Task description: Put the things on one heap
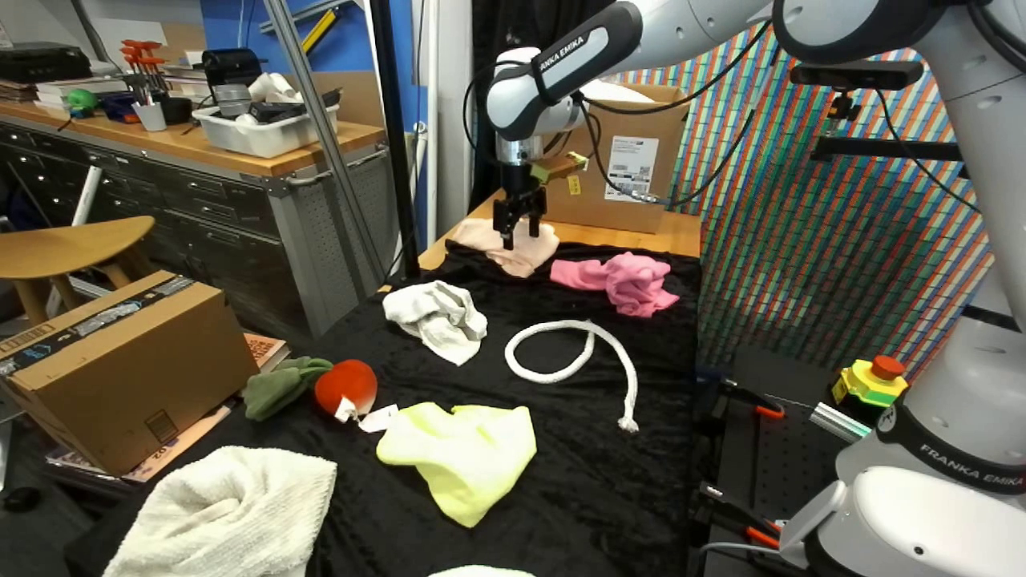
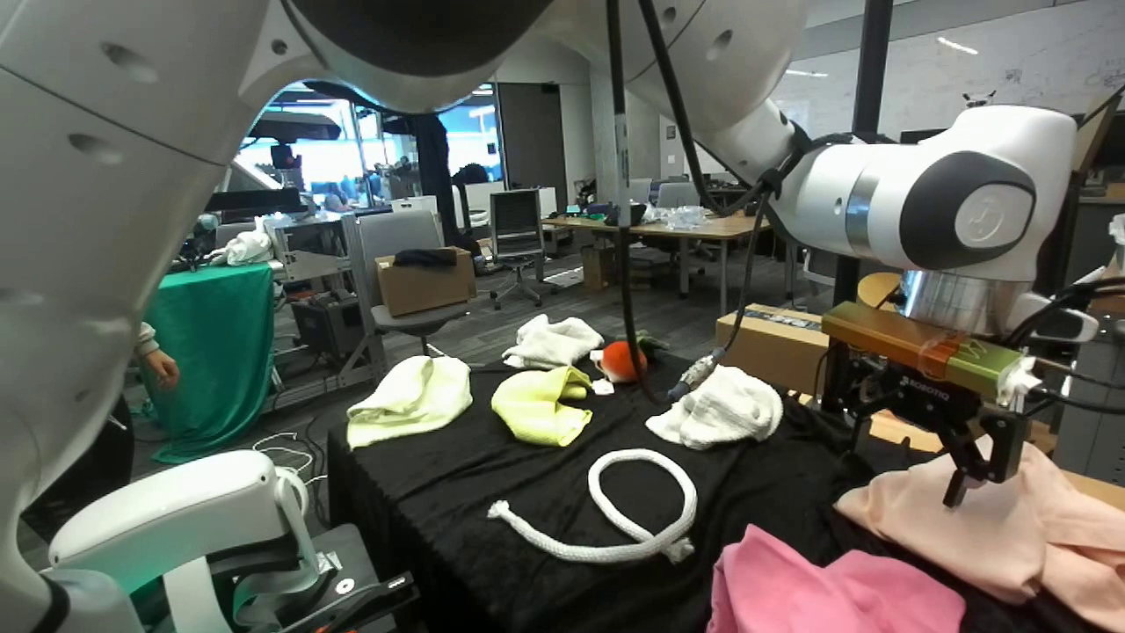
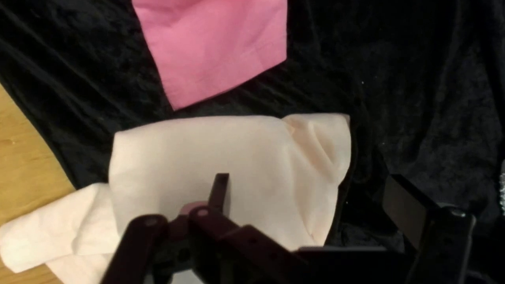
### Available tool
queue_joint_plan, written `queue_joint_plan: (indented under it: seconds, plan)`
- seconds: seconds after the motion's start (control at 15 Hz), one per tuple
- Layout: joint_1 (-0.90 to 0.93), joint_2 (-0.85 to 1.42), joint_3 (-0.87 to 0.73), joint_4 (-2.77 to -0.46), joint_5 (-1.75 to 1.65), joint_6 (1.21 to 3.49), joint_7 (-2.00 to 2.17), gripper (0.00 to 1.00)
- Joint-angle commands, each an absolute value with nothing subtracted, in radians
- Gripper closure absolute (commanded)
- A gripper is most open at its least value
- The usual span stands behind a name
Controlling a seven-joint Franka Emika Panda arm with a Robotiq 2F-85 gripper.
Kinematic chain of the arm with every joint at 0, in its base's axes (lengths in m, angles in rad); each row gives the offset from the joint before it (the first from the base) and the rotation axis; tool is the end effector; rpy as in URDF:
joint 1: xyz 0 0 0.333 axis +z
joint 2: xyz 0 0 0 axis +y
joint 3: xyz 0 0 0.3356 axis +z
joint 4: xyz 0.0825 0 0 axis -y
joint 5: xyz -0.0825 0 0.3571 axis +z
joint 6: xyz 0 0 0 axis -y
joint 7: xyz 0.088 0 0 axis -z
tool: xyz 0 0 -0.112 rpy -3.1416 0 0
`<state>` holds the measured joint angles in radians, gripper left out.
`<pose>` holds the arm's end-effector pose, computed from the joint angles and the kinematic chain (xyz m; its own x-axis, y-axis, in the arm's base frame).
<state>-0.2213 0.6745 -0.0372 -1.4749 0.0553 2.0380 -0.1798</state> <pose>0.6722 -0.1693 0.2965 0.9898 -0.0966 -0.1049 -0.1015 -0.9939 -0.0425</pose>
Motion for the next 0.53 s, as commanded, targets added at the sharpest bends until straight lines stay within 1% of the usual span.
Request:
queue_joint_plan:
  seconds: [0.0, 0.4, 0.47]
  plan:
    - [-0.231, 0.723, -0.037, -1.445, 0.082, 2.091, -0.182, 0.0]
    - [-0.235, 0.748, -0.038, -1.453, 0.074, 2.16, -0.179, 0.0]
    - [-0.236, 0.745, -0.038, -1.456, 0.075, 2.162, -0.178, 0.04]
